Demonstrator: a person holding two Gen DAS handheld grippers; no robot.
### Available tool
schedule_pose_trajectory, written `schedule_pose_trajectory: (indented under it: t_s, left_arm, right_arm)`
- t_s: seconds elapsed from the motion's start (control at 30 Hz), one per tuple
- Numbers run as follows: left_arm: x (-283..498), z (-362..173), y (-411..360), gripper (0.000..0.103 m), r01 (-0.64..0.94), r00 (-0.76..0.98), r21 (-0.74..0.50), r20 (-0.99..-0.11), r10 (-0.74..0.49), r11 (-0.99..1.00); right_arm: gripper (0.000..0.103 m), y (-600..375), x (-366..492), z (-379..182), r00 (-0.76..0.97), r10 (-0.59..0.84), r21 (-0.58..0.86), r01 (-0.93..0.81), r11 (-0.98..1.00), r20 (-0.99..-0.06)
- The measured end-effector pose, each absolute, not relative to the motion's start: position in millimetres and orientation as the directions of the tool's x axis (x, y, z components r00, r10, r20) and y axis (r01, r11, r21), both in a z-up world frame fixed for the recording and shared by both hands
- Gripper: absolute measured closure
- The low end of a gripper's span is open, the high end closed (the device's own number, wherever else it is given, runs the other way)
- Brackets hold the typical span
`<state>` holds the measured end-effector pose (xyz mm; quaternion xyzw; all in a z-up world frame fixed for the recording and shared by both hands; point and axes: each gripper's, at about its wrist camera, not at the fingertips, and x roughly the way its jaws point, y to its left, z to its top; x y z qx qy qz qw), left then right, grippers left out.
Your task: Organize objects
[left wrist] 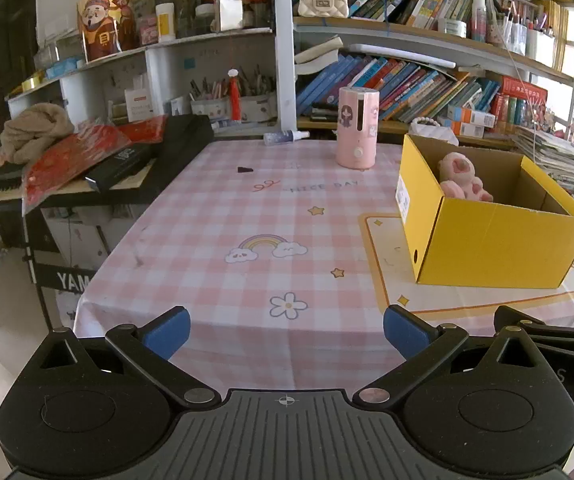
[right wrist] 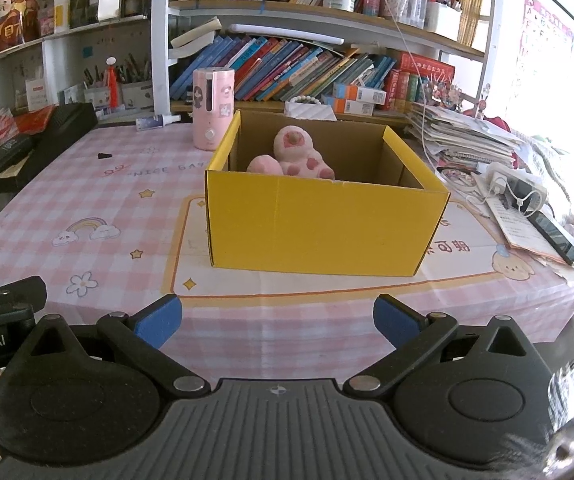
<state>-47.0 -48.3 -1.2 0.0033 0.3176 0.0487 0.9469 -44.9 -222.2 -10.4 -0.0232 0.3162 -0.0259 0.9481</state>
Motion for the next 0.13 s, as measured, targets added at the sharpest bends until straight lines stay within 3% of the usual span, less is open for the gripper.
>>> schedule_pose_trajectory:
  t_s: [0.13]
  left_arm:
    - [-46.6, -0.9, -48.3, 0.0, -0.085, 0.792, 0.032, -0.605, 0.088, 0.996]
  right_arm:
    - [0.0, -222.8, -45.2, -10.7, 0.798, -0.064, -0.059, 0.035, 0.998, -0.599]
